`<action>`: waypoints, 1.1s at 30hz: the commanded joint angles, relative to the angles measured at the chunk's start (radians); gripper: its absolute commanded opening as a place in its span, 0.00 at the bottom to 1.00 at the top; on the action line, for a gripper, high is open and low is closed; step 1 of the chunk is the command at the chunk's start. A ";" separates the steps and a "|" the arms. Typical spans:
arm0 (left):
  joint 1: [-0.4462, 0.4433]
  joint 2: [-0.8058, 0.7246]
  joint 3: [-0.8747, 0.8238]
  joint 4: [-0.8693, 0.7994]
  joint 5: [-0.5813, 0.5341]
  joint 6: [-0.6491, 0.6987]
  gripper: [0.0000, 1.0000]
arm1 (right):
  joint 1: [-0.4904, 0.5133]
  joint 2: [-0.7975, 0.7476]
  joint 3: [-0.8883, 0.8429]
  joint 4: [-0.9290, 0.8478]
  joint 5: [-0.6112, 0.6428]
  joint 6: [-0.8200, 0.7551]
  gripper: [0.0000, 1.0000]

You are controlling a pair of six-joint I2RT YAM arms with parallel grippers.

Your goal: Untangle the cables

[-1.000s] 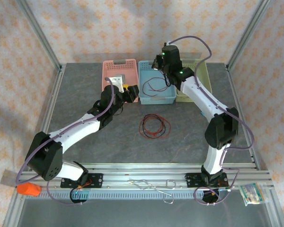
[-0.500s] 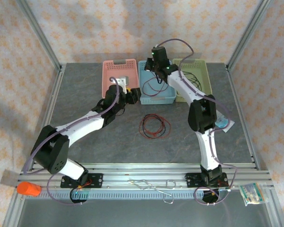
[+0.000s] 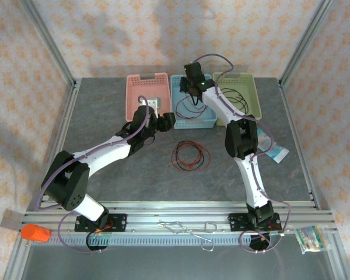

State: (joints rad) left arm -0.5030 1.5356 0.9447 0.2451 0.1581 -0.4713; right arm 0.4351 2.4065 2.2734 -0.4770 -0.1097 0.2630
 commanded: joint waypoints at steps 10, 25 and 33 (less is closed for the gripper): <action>-0.088 -0.113 -0.059 -0.066 -0.023 0.009 0.63 | -0.002 -0.235 -0.138 -0.045 -0.028 -0.039 0.29; -0.253 -0.198 -0.211 -0.069 -0.123 -0.040 0.63 | 0.022 -0.694 -0.764 0.066 0.186 0.104 0.37; -0.303 -0.210 -0.294 -0.047 -0.149 -0.079 0.63 | 0.028 -0.926 -1.112 0.103 0.236 0.236 0.39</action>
State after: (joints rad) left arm -0.7933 1.3449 0.6788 0.1761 0.0425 -0.5179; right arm 0.4557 1.5520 1.2423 -0.4011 0.0578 0.4126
